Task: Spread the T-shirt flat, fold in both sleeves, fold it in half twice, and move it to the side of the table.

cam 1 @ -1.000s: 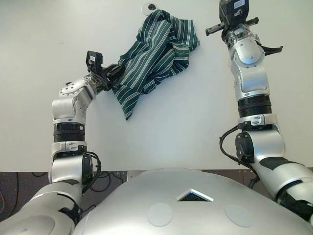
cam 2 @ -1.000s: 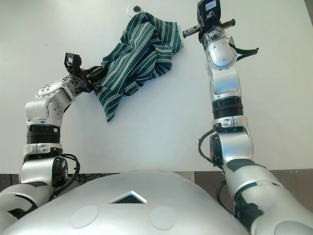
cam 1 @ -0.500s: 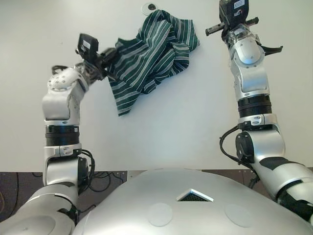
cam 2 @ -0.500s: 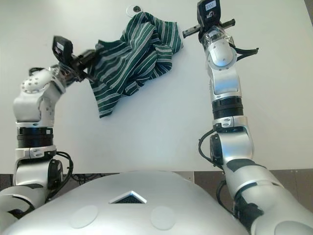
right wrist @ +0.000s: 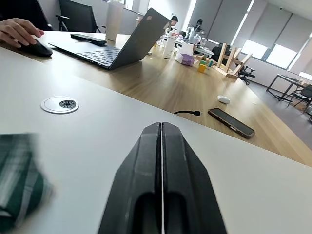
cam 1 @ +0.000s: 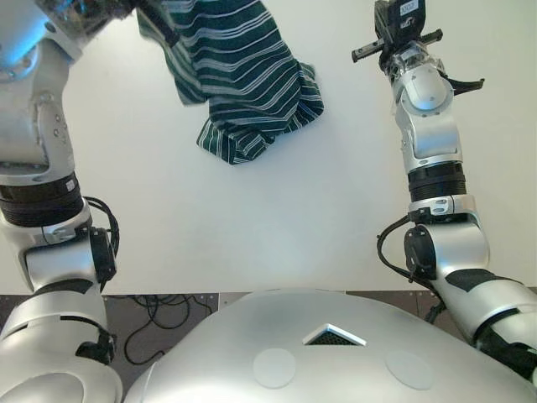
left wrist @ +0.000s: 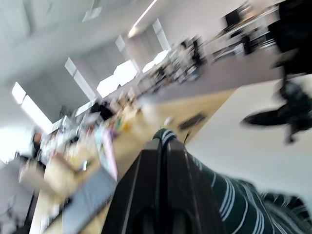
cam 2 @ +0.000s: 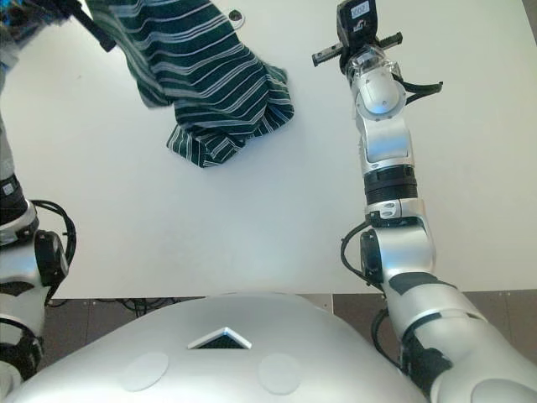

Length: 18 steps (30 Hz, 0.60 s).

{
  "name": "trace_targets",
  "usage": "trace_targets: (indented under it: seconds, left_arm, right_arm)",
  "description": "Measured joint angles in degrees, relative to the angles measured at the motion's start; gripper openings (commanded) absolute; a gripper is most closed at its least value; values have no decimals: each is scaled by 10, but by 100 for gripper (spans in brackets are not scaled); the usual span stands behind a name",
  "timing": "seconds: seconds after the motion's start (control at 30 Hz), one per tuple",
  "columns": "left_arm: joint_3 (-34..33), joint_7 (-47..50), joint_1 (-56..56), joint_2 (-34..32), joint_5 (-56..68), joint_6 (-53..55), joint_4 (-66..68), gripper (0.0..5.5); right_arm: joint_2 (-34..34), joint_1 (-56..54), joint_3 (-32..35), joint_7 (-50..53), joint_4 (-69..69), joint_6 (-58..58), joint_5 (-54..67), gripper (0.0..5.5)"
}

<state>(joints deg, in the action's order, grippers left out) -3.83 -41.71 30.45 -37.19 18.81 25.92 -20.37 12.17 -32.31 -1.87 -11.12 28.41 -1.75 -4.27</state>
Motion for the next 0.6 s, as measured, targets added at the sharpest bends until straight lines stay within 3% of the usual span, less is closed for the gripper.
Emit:
trace_targets:
  seconds: [0.17,0.4,0.6]
  left_arm:
    - [48,-38,-59,-12,62,65,-118,3]
    - [200,-14,-153,25,77,131,-197,3]
    - [303,32,-175,33,-10,155,-162,0]
  right_arm:
    - [28,-65,-10,-82,23,19,1,0]
    - [40,-91,-36,-146,49,20,-1,0]
    - [16,-90,-129,-270,-9,7,-2,96]
